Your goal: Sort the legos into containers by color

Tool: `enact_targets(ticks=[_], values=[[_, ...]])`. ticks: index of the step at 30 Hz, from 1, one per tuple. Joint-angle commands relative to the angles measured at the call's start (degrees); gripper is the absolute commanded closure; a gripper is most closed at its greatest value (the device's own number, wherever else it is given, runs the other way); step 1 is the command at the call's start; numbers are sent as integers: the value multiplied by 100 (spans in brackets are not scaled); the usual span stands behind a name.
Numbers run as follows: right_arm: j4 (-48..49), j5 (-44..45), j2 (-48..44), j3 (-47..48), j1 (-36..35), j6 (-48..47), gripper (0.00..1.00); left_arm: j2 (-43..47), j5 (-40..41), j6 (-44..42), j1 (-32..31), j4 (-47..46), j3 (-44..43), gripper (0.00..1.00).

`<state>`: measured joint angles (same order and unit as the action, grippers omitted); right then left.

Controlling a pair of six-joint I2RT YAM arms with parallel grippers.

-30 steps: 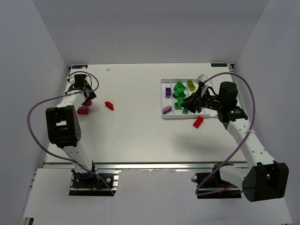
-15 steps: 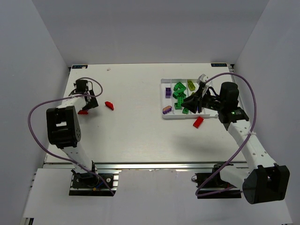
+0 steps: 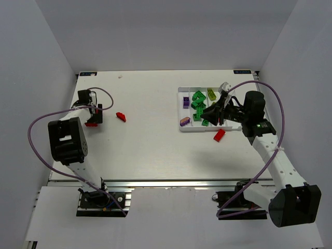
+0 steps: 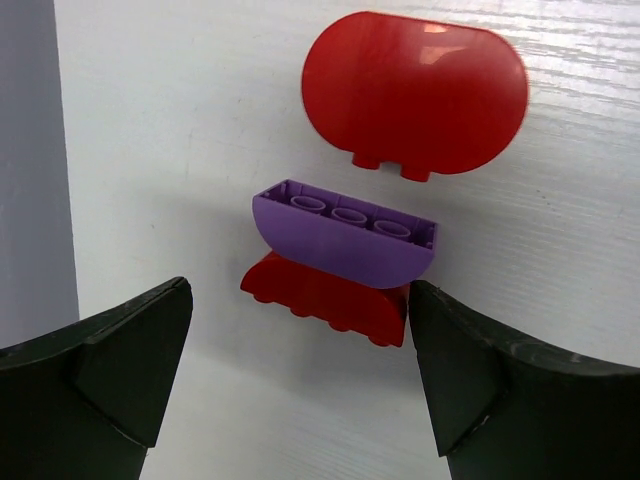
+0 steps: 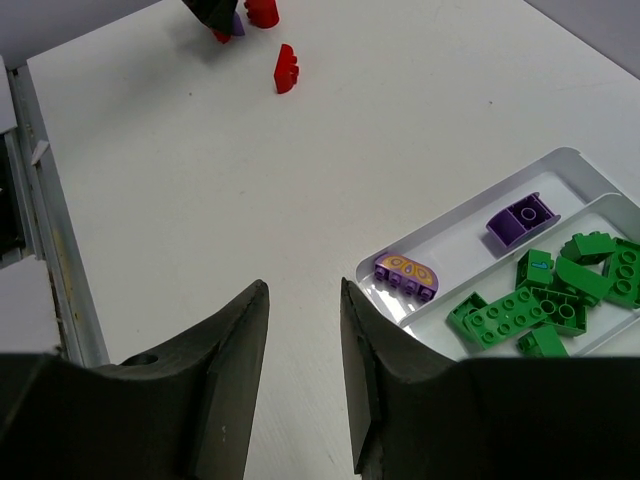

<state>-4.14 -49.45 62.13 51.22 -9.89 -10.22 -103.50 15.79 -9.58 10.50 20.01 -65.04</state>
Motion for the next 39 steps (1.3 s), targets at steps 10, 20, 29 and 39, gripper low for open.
enact_targets(ticks=[10,20,29,39], values=[[230,-91,-140,134,-31,37,59,-371,-919,-1019,110,-472,-176,6],[247,-91,-131,142,-39,29,59,-610,-1368,-887,136,-551,-282,17],[247,-108,-192,151,-39,20,59,-496,-1439,-685,136,-367,-211,22],[265,-135,-263,134,-31,55,58,-355,-1280,-641,136,-111,-185,16]])
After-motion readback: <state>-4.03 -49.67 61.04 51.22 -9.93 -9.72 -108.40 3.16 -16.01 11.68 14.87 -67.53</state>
